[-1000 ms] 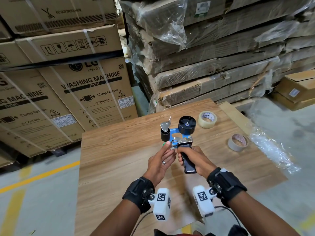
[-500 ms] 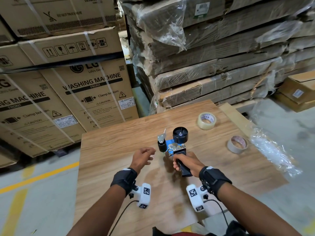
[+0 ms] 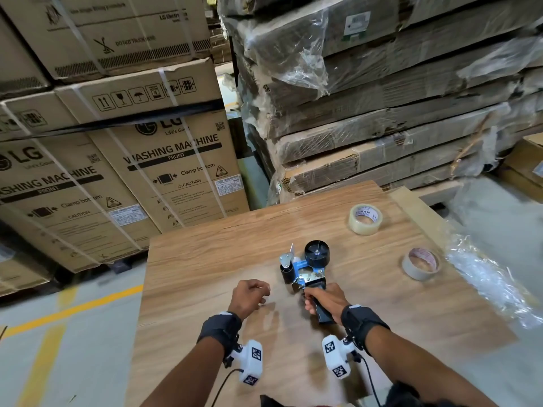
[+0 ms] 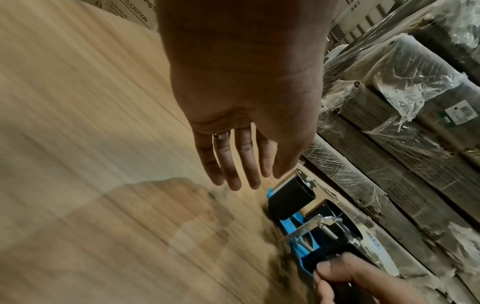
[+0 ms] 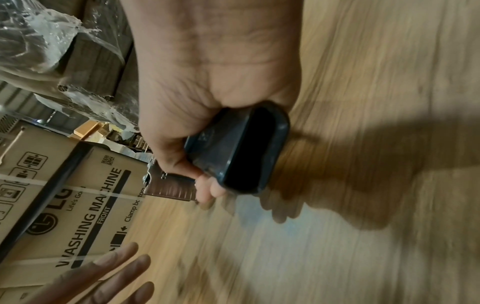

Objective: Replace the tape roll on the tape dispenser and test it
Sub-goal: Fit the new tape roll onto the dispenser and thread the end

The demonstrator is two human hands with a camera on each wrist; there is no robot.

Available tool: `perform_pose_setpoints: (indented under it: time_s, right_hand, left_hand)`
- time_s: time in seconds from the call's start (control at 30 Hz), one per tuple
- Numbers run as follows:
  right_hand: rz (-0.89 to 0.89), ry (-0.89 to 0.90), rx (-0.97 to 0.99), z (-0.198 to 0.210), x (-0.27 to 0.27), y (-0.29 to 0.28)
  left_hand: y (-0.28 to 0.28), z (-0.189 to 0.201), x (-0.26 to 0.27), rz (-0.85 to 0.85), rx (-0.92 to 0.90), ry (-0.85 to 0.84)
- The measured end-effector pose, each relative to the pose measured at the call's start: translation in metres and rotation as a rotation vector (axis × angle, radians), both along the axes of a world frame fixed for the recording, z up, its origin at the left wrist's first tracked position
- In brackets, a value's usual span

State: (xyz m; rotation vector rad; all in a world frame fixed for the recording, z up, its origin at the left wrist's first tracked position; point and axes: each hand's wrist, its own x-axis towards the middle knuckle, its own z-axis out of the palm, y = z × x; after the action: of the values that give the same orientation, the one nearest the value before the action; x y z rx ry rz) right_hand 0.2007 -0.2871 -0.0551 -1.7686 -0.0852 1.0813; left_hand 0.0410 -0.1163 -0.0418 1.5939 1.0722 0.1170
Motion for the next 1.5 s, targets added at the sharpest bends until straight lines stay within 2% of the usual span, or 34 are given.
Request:
perform_pose_setpoints:
  time_s: [0.23, 0.4, 0.53, 0.63, 0.77, 0.87, 0.97, 1.1, 1.17, 1.27, 1.5]
  right_hand:
    - [0.043, 0.038, -0.002, -0.009, 0.009, 0.0]
    - [0.231, 0.125, 0.019, -0.01, 0.027, -0.009]
    - [0.468, -0.038, -0.12, -0.005, 0.055, -0.013]
    - [0.546, -0.04, -0.164, 0.009, 0.084, -0.016]
    - [0.474, -0.183, -0.151, 0.021, 0.131, -0.013]
    - [0.256, -0.477, -0.164, 0.02, 0.168, -0.001]
    - [0.137, -0.749, -0.266, 0.025, 0.2, 0.01]
    - [0.25, -0.949, -0.431, 0.022, 0.234, 0.017]
    - [0.35, -0.982, -0.515, 0.017, 0.244, 0.019]
    - [0.492, -0.925, -0.548, 0.009, 0.248, 0.021]
    - [0.422, -0.839, -0.431, 0.002, 0.251, 0.014]
  left_hand:
    - [-0.006, -0.007, 0.02, 0.039, 0.022, -0.059]
    - [-0.007, -0.006, 0.039, 0.053, 0.04, -0.112]
    - [-0.007, -0.003, 0.057, 0.086, 0.062, -0.153]
    - [-0.007, 0.0, 0.071, 0.112, 0.081, -0.196]
    - [-0.008, 0.009, 0.088, 0.105, 0.056, -0.235]
    - [-0.007, 0.014, 0.098, 0.119, 0.03, -0.263]
    - [-0.005, 0.015, 0.106, 0.133, 0.016, -0.254]
    - [-0.003, 0.014, 0.114, 0.151, 0.055, -0.244]
    - [-0.003, 0.013, 0.115, 0.157, 0.053, -0.245]
    - [-0.005, 0.012, 0.117, 0.18, 0.066, -0.25]
    - [-0.014, 0.029, 0.133, 0.242, 0.049, -0.334]
